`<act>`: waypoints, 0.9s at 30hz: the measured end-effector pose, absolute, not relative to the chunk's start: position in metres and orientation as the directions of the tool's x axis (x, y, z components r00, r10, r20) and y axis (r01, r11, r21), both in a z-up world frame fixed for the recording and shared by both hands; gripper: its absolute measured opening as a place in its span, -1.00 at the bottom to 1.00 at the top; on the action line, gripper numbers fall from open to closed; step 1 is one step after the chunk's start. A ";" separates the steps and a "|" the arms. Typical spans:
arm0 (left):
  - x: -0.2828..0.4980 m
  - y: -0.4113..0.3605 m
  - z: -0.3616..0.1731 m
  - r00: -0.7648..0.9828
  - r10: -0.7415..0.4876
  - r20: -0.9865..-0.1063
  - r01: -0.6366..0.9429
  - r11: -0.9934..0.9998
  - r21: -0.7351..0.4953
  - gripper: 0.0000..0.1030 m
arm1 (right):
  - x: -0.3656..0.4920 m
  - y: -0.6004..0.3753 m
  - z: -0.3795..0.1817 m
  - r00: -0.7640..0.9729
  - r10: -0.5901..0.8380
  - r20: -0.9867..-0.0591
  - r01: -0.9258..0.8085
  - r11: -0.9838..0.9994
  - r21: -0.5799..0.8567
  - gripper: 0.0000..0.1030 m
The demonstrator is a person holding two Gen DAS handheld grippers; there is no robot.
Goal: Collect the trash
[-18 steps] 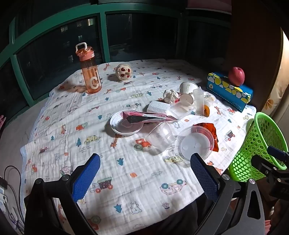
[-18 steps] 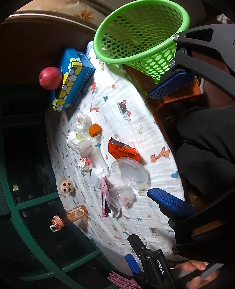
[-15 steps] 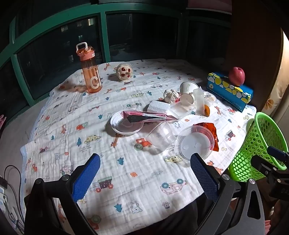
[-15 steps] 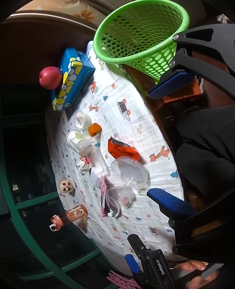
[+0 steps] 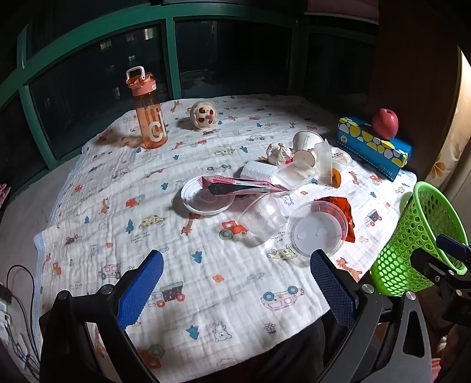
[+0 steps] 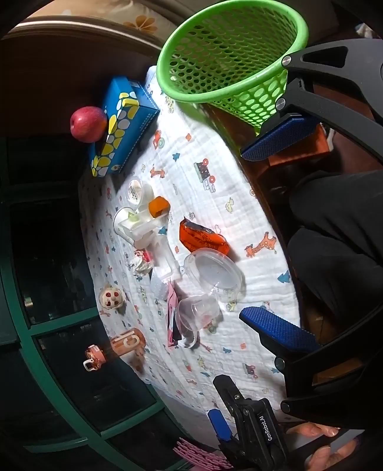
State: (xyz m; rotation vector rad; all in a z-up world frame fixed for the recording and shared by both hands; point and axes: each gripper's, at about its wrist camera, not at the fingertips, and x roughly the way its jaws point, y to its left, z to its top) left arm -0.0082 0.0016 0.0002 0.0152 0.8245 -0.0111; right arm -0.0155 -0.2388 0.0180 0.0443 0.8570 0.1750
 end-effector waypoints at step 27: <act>-0.007 0.011 0.002 0.682 -0.002 -0.732 -0.006 1.000 -0.009 0.88 | -0.011 -0.229 0.016 0.635 0.181 -0.751 -0.161 0.982 0.101 0.91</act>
